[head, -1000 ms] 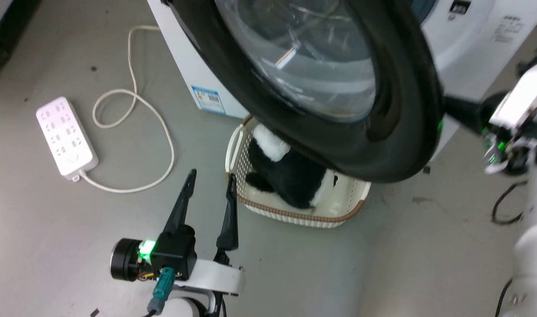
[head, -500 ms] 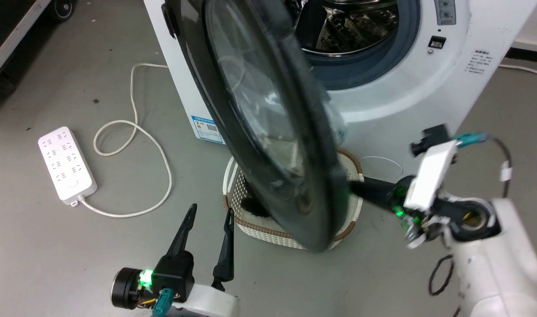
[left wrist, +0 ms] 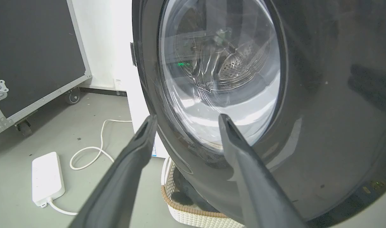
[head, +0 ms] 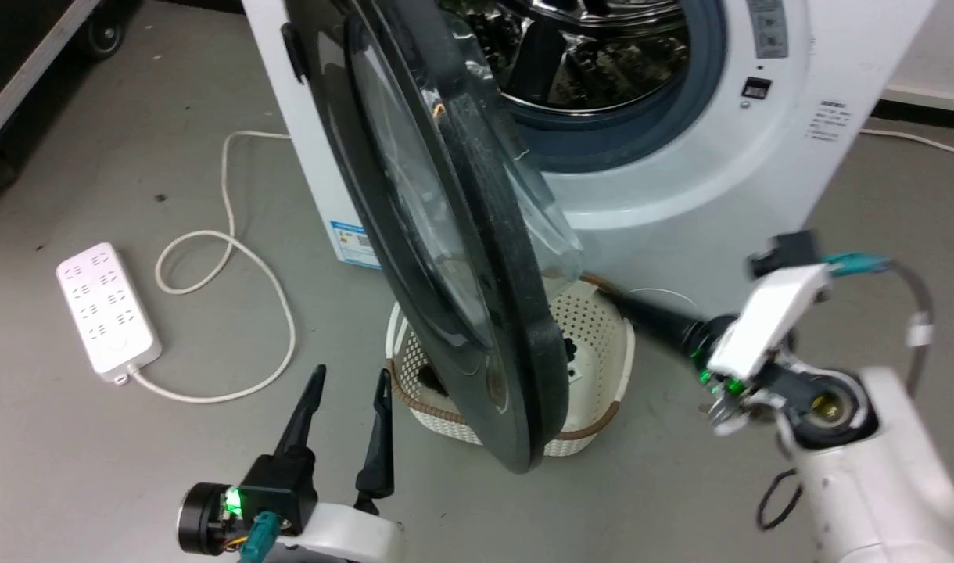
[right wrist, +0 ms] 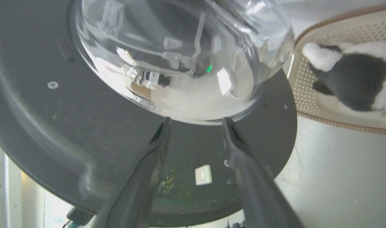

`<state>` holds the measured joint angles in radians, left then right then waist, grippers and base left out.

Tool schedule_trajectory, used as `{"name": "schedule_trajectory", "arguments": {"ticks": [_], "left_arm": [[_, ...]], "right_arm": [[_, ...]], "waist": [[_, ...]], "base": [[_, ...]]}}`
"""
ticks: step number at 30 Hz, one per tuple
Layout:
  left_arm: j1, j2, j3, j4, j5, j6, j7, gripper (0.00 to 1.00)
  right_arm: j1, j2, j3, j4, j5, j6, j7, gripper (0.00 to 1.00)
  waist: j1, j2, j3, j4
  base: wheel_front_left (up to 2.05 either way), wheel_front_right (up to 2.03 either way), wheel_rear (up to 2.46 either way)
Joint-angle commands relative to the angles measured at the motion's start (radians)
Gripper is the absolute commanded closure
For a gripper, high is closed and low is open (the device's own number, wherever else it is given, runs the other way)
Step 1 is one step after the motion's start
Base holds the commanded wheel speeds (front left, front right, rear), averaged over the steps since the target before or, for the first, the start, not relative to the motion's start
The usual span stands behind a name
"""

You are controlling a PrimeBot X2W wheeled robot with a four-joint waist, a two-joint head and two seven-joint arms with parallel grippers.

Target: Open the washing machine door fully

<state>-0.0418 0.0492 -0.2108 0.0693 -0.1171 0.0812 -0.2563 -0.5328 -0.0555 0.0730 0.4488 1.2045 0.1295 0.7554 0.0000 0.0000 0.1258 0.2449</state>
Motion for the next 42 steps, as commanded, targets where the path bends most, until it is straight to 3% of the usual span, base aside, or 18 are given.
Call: {"name": "schedule_trajectory", "arguments": {"ticks": [1, 7, 11, 15, 21, 27, 33, 42], "left_arm": [[0.012, 0.001, 0.008, -0.007, -0.005, -0.004, -0.006, 0.00], [0.011, 0.001, 0.039, -0.020, -0.011, -0.010, -0.006, 0.00], [0.016, 0.001, 0.072, -0.023, -0.025, -0.013, -0.006, 0.00], [0.029, 0.001, 0.111, -0.020, -0.029, -0.027, -0.006, 0.00], [0.058, 0.001, 0.130, -0.022, -0.014, -0.056, -0.006, 0.00], [0.088, 0.001, 0.114, -0.024, -0.016, -0.060, -0.006, 0.00], [0.097, 0.001, 0.102, -0.020, -0.016, -0.060, -0.006, 0.00], [0.095, 0.001, 0.098, -0.015, -0.006, -0.051, -0.006, 0.00]], "right_arm": [[0.001, -0.014, -0.016, -0.023, -0.023, 0.001, -0.037, 0.00], [0.051, -0.131, -0.029, -0.214, -0.233, 0.001, -0.344, 0.00], [0.125, -0.262, 0.044, -0.336, -0.465, 0.001, -0.587, 0.00], [0.215, -0.321, 0.035, -0.396, -0.721, 0.001, -0.791, 0.00], [0.391, -0.217, -0.065, -0.482, -1.002, 0.001, -0.941, 0.00], [0.565, -0.072, -0.117, -0.545, -1.163, 0.001, -0.998, 0.00], [0.643, -0.013, -0.127, -0.534, -1.209, 0.001, -1.015, 0.00], [0.639, 0.004, -0.123, -0.549, -1.200, 0.001, -1.017, 0.00]], "waist": [[0.0000, 0.0000, -0.007, -0.014], [0.0000, 0.0000, -0.031, -0.058], [0.0000, 0.0000, -0.049, -0.094], [0.0000, 0.0000, -0.074, -0.125], [0.0000, 0.0000, -0.098, -0.163], [0.0000, 0.0000, -0.109, -0.185], [0.0000, 0.0000, -0.107, -0.196], [0.0000, 0.0000, -0.099, -0.201]], "base": [[0.00, 0.00, 0.00], [0.00, 0.00, 0.00], [0.00, 0.00, 0.00], [0.00, 0.00, 0.00], [0.00, 0.00, 0.00], [0.00, 0.00, 0.00], [0.00, 0.00, 0.00], [0.00, 0.00, 0.00]]}}
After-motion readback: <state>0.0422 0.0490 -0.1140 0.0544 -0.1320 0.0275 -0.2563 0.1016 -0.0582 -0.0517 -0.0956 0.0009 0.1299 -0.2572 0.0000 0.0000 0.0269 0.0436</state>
